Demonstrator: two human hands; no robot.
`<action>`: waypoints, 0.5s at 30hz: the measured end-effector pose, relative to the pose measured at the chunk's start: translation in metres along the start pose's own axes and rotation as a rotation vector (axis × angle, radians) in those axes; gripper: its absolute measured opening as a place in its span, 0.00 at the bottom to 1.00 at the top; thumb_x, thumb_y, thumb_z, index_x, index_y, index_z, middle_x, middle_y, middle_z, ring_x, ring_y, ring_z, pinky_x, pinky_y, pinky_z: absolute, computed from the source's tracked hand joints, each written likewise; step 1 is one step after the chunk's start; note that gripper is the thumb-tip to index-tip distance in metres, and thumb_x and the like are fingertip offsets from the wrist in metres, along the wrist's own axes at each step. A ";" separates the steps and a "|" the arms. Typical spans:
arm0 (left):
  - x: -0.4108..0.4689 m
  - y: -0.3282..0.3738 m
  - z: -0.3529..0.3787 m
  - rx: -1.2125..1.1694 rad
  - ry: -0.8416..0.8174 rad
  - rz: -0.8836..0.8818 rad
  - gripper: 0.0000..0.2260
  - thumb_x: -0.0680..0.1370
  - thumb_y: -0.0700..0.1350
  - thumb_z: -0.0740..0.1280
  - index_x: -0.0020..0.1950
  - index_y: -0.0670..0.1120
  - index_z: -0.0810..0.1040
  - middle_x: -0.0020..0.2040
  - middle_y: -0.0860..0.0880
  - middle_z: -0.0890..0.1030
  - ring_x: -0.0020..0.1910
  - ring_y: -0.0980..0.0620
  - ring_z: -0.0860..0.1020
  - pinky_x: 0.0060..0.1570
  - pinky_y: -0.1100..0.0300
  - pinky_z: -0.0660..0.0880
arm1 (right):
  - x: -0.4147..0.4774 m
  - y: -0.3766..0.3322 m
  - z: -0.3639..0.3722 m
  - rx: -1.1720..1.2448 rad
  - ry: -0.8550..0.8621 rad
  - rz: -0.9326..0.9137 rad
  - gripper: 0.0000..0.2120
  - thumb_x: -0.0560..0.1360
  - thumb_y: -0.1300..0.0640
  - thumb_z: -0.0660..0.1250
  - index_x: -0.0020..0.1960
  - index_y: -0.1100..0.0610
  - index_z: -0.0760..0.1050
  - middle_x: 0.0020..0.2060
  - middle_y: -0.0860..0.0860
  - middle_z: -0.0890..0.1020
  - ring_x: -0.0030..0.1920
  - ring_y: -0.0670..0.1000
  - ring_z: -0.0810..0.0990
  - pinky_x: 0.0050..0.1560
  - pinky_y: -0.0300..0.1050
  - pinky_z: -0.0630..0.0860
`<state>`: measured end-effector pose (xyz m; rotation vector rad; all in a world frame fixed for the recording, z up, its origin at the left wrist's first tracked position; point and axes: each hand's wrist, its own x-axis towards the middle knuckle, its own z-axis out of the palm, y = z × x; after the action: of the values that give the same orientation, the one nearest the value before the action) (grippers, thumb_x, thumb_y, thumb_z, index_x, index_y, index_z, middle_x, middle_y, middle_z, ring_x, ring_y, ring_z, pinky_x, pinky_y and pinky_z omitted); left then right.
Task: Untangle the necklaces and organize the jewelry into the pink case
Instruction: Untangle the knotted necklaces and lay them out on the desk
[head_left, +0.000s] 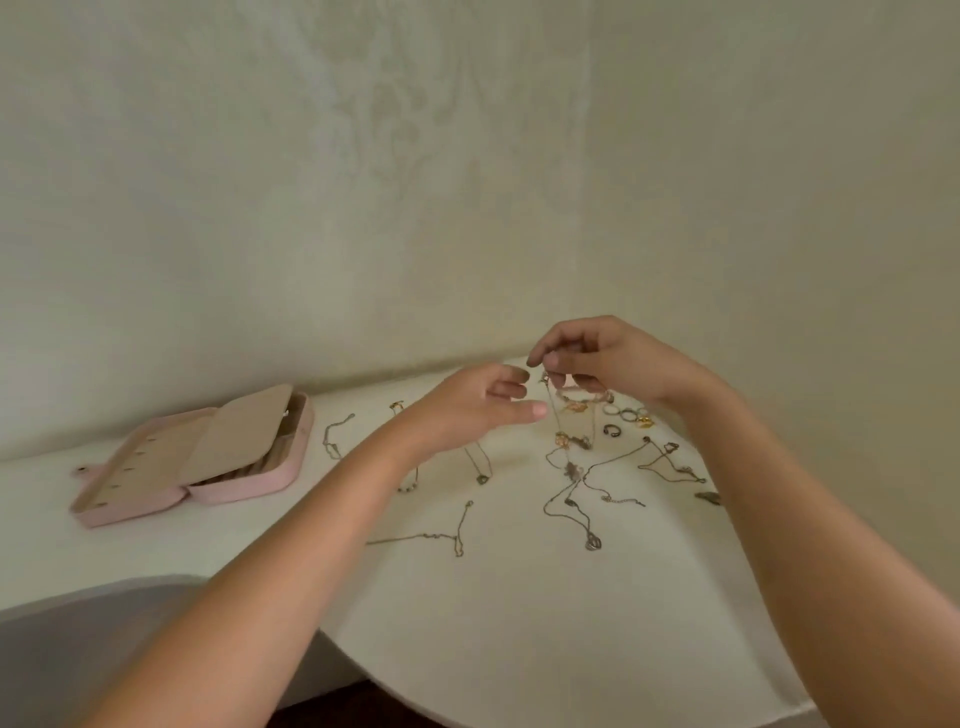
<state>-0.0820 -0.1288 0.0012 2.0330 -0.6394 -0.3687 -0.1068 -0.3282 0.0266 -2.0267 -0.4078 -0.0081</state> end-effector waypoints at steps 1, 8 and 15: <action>0.004 0.004 0.007 -0.048 -0.002 0.032 0.15 0.76 0.51 0.70 0.60 0.48 0.78 0.55 0.54 0.81 0.57 0.57 0.78 0.61 0.61 0.71 | 0.001 -0.005 -0.002 -0.010 -0.013 -0.016 0.06 0.78 0.64 0.64 0.51 0.60 0.80 0.33 0.52 0.78 0.27 0.44 0.66 0.28 0.36 0.62; 0.001 -0.002 0.005 -0.864 -0.026 -0.053 0.21 0.82 0.45 0.57 0.27 0.50 0.68 0.24 0.54 0.60 0.21 0.58 0.60 0.21 0.66 0.64 | -0.010 -0.009 -0.036 -0.238 0.107 0.002 0.06 0.72 0.63 0.72 0.48 0.56 0.81 0.28 0.47 0.73 0.29 0.43 0.68 0.33 0.33 0.64; -0.020 -0.031 -0.013 -1.033 0.046 -0.126 0.13 0.72 0.49 0.64 0.28 0.48 0.70 0.25 0.55 0.58 0.20 0.60 0.57 0.17 0.68 0.53 | -0.025 0.023 -0.057 0.026 0.380 0.142 0.03 0.75 0.61 0.69 0.47 0.57 0.81 0.23 0.44 0.63 0.25 0.44 0.59 0.27 0.35 0.56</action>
<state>-0.0829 -0.0951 -0.0181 1.0814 -0.1963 -0.5748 -0.1137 -0.3939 0.0295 -1.9687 -0.0245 -0.2941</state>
